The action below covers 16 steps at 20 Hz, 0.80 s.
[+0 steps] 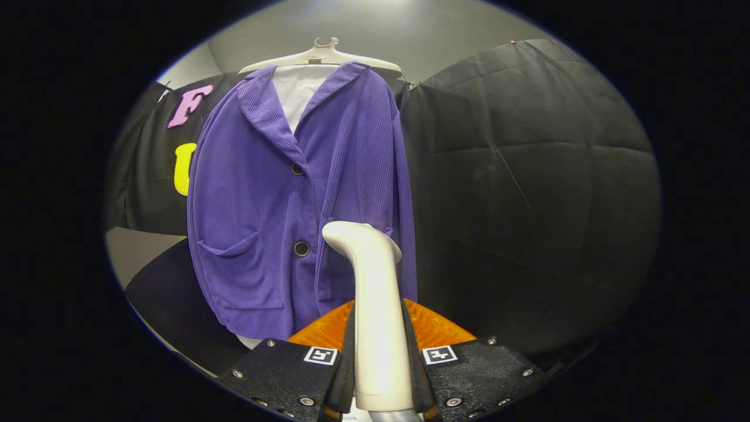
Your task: Iron the clothes twice with a garment steamer, once on the left side and once on the right side.
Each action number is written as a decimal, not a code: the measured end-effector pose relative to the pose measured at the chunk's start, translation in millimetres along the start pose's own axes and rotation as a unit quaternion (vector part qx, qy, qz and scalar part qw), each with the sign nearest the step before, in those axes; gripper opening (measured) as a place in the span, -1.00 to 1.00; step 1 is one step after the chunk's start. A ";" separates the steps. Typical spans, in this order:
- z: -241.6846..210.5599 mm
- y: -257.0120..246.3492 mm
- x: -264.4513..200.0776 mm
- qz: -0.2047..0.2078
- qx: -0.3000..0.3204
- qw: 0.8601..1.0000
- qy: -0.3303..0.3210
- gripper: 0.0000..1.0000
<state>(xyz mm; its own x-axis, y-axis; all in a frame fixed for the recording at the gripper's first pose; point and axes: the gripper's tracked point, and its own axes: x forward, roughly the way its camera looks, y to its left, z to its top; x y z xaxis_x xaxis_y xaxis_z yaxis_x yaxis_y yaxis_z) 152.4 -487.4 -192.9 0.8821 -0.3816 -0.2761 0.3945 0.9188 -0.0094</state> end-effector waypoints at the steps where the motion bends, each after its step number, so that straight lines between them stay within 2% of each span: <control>1: -6.3 0.8 -2.6 0.004 0.002 1.000 0.006 -0.23; 5: -27.6 4.8 -17.7 0.025 0.006 0.999 0.024 -0.23; 8: -41.5 14.7 -38.0 0.050 -0.013 0.998 0.035 -0.23; 16: -63.4 54.7 -101.2 0.140 -0.028 0.988 0.051 -0.23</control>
<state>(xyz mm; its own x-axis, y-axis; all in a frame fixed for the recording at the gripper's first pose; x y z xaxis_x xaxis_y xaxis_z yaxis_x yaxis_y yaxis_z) 68.3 -392.1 -226.5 0.9226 -0.1029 -0.3716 0.1222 0.9921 0.0286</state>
